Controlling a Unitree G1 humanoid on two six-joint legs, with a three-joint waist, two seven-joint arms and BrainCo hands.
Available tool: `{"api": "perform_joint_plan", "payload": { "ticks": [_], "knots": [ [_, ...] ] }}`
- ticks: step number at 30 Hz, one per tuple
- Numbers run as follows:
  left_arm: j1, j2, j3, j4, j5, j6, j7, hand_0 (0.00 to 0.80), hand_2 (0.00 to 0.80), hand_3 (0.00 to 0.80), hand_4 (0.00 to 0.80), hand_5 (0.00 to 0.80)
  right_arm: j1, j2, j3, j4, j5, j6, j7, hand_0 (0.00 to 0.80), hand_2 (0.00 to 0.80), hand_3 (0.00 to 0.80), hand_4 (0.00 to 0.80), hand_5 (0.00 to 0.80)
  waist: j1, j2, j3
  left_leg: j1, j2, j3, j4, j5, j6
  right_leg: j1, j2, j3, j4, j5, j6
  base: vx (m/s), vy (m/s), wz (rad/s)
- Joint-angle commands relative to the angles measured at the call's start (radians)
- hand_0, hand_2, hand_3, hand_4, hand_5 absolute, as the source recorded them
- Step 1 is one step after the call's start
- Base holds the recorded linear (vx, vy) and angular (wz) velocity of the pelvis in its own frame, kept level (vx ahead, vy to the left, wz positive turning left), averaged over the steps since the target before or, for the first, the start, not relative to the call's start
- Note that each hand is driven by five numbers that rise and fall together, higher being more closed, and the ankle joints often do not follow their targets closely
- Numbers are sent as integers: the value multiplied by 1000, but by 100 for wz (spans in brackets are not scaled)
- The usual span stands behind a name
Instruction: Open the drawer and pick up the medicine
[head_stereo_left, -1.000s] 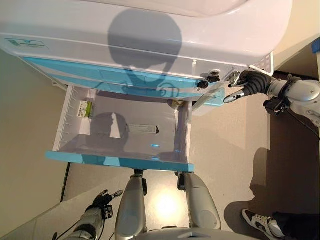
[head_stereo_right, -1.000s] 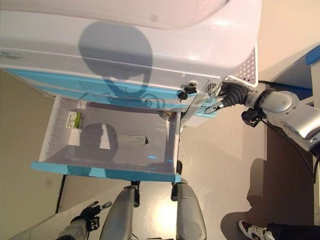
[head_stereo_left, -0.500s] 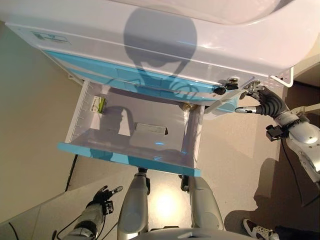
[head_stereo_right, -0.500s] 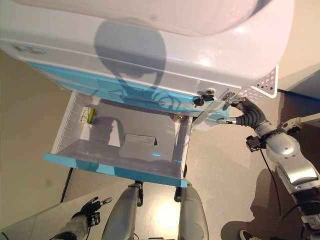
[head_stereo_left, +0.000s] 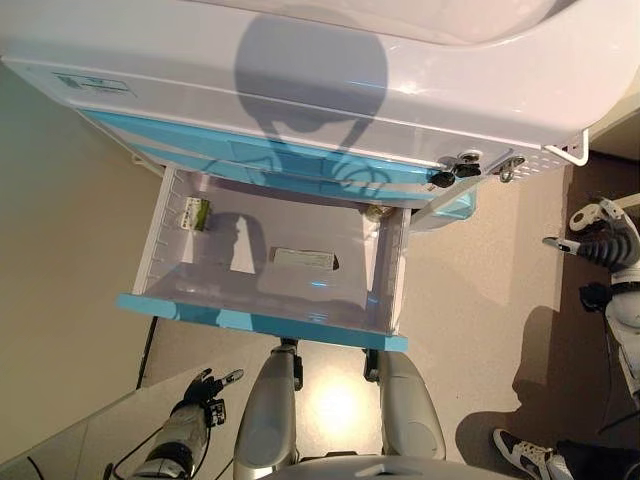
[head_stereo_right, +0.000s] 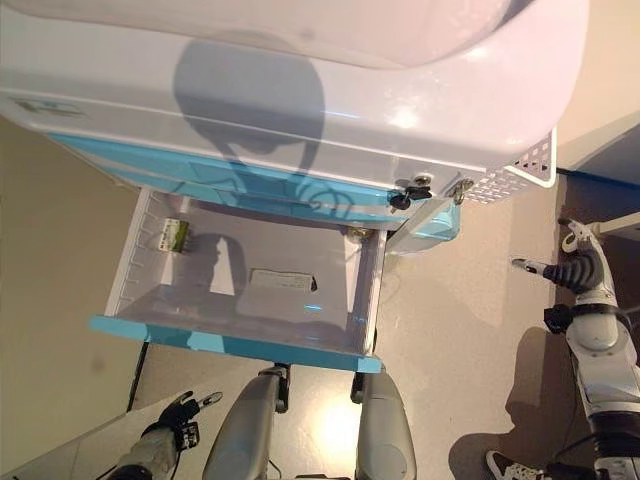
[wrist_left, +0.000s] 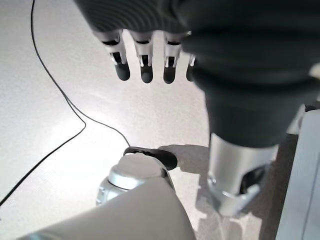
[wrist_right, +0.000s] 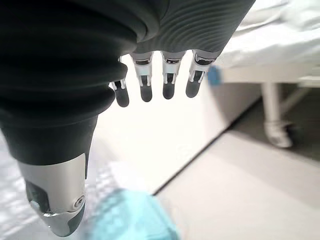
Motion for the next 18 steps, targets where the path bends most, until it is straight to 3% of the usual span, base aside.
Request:
{"api": "perform_joint_plan", "payload": {
  "ticks": [1,6,11,15,16,18],
  "knots": [
    [43,18,42,22,-17,17,-8,0,0,0,0,0,31,-51,-44,-56,-15,5,68,0,0,0,0,0,-4,-26,-42,-30,-29,27,-38,34,17,32,-14,16,67,-54,67,0,0,0],
    [44,15,49,34,4,26,-45,0,0,0,0,0,162,-75,-52,-245,32,-9,237,0,0,0,0,0,-19,-42,-44,-29,-26,39,-32,32,18,27,-12,30,69,-47,71,-6,22,-3],
    [40,15,52,39,11,22,-62,0,0,0,0,0,218,-89,-51,-360,127,-30,328,0,0,0,0,0,-27,-54,-43,-21,-24,55,-32,29,20,27,-9,45,64,-35,77,-20,54,-17],
    [28,38,60,49,30,15,-86,0,0,0,0,0,254,-194,22,-509,312,-36,494,0,0,0,0,0,-36,-78,-39,-9,-19,96,-26,22,20,21,-7,77,49,-8,87,-54,93,-37],
    [21,50,59,47,38,13,-92,0,0,0,0,0,251,-268,60,-566,368,-32,549,0,0,0,0,0,-34,-88,-37,-2,-17,111,-22,17,21,22,-7,93,42,4,91,-46,81,-34],
    [12,57,61,52,49,9,-93,0,0,0,0,0,222,-292,107,-569,402,-19,563,0,0,0,0,0,-33,-93,-34,1,-15,120,-17,14,22,22,-7,100,38,11,93,-43,66,-45]
  ]
}}
